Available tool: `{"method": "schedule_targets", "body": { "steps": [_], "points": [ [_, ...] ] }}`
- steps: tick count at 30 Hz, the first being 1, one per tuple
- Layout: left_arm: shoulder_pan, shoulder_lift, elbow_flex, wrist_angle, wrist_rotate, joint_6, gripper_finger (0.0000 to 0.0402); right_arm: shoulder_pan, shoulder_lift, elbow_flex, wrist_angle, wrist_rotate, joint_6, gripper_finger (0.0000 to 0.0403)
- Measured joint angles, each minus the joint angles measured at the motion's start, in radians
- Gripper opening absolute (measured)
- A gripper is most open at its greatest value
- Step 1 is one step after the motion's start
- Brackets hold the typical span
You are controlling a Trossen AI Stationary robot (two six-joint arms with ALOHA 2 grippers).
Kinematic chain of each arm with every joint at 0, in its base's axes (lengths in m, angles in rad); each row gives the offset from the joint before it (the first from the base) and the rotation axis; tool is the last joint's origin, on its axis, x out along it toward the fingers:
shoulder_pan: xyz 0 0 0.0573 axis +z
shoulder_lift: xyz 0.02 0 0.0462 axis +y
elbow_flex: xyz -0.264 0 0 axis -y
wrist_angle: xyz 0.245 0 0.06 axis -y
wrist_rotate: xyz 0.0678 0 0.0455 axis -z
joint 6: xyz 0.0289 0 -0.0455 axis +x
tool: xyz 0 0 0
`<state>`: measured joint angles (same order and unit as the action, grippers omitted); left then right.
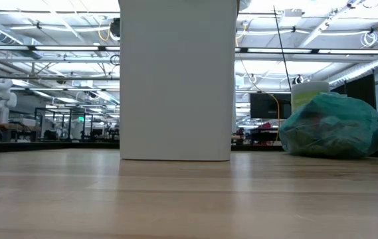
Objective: Place trash/remove bag and relplace
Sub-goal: Put the new blue trash bag inside the white trash bin
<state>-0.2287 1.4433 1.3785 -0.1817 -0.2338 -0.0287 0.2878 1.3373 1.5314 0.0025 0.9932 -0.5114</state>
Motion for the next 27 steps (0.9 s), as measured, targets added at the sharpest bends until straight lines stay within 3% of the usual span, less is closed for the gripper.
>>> {"method": "schedule_targets", "body": {
  "steps": [12, 22, 27],
  "points": [
    [0.001, -0.079, 0.041, -0.212, -0.101, 0.013, 0.0005, 0.000, 0.000, 0.000, -0.013, 0.000, 0.002, 0.0000],
    [-0.008, -0.086, 0.045, -0.250, -0.086, 0.019, 0.0098, -0.006, 0.000, 0.000, -0.013, 0.000, 0.002, 0.0000],
    [-0.025, -0.100, 0.087, -0.259, -0.085, 0.043, 0.0123, -0.008, 0.000, 0.000, -0.014, 0.000, 0.002, 0.0000]
  ]
}}
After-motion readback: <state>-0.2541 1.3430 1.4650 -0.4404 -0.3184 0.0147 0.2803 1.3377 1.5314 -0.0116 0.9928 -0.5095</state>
